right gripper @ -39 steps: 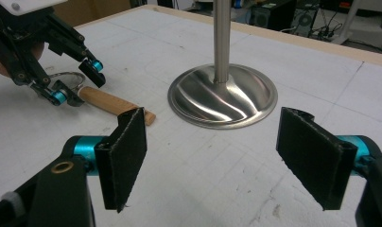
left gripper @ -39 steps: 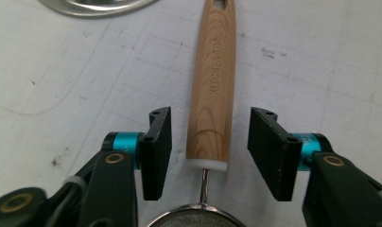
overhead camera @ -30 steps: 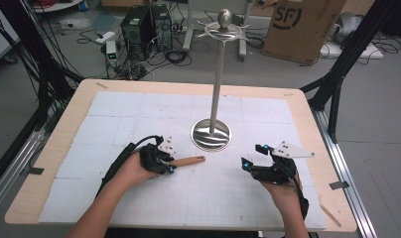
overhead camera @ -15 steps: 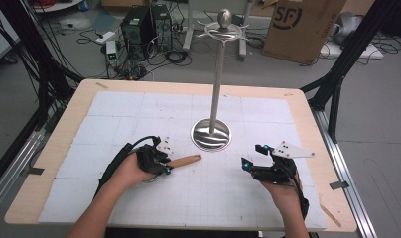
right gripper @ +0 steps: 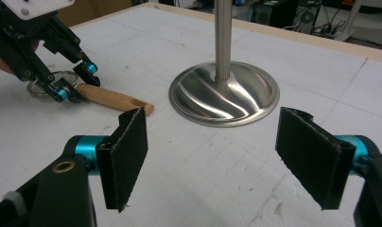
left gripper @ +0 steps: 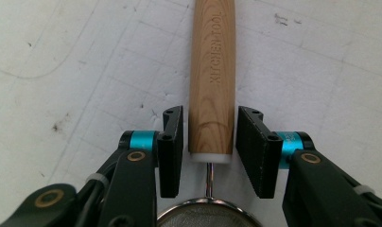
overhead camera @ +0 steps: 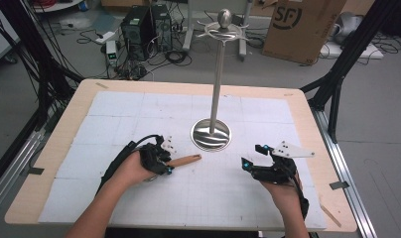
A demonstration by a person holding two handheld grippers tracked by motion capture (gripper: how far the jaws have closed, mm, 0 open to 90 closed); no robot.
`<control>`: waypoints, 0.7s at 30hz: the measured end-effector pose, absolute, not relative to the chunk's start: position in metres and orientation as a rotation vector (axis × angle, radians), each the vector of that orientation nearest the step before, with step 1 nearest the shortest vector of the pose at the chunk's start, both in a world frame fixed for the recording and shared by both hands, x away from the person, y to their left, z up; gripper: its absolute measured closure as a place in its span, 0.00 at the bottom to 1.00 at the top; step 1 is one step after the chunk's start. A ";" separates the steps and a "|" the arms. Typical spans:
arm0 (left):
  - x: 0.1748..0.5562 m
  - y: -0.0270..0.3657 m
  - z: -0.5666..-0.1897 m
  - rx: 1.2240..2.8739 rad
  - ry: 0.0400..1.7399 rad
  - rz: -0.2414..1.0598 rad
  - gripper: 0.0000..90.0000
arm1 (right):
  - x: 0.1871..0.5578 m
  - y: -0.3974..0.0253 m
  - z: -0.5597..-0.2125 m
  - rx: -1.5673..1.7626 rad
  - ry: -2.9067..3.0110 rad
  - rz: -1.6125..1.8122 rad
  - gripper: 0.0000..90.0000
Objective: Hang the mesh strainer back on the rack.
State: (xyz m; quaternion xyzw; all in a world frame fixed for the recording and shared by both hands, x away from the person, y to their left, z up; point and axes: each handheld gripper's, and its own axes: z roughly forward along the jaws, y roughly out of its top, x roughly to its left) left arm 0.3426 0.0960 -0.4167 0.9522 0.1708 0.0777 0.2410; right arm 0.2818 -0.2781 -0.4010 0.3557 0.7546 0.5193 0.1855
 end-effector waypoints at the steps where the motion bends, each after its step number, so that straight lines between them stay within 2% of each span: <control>1: 0.343 0.094 -0.417 2.613 0.466 0.209 0.70 | 0.282 -0.278 -0.401 1.001 2.126 1.462 0.28; 12: 0.354 0.093 -0.417 2.648 0.475 0.123 0.69 | 0.281 -0.280 -0.400 1.003 2.121 1.470 0.28; 21: 0.353 0.090 -0.417 2.665 0.456 0.136 0.70 | 0.281 -0.275 -0.400 0.995 2.135 1.460 0.28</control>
